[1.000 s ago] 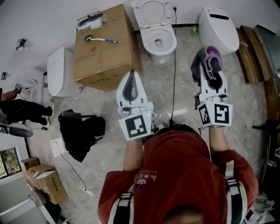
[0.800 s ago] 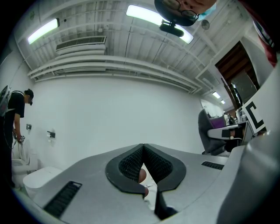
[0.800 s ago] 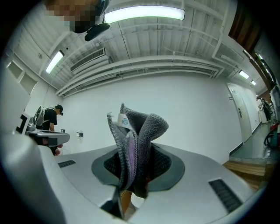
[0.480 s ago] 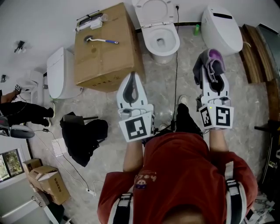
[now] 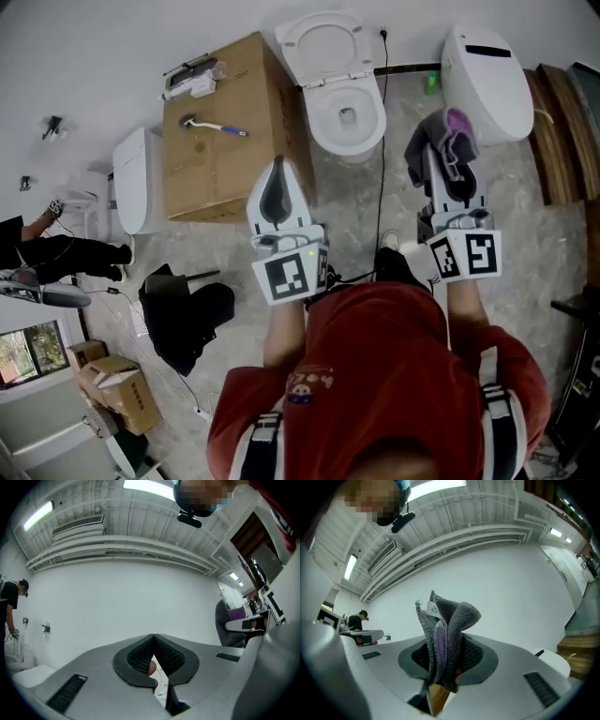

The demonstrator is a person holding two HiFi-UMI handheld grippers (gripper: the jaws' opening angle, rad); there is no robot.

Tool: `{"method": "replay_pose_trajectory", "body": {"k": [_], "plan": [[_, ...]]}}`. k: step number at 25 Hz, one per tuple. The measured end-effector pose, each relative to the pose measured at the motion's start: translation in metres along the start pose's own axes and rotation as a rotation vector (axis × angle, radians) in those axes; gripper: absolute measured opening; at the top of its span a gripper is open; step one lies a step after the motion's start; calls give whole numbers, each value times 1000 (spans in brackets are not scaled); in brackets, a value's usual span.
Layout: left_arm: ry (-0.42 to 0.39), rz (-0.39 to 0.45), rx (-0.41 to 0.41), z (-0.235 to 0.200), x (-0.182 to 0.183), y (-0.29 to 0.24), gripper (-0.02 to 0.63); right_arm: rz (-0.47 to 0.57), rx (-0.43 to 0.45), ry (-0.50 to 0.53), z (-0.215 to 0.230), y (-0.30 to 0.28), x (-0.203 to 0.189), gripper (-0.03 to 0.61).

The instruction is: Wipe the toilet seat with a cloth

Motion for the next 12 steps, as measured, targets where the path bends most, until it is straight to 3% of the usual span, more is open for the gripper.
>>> {"method": "replay_pose_trajectory", "body": {"k": [6, 12], "plan": [[-8, -3, -6, 26, 0, -74, 14, 30, 35, -23, 52, -44, 6, 103], [-29, -28, -15, 32, -11, -121, 14, 26, 54, -33, 76, -80, 1, 103]]}}
Point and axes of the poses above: the fingertips, and each gripper's own axes: y backward along the fingers, z to its right, x out of its top, the point moved 9 cm from there along y, backward along the fingers, and after that the axes turned 9 degrees about -x, right-handed, at the moved point
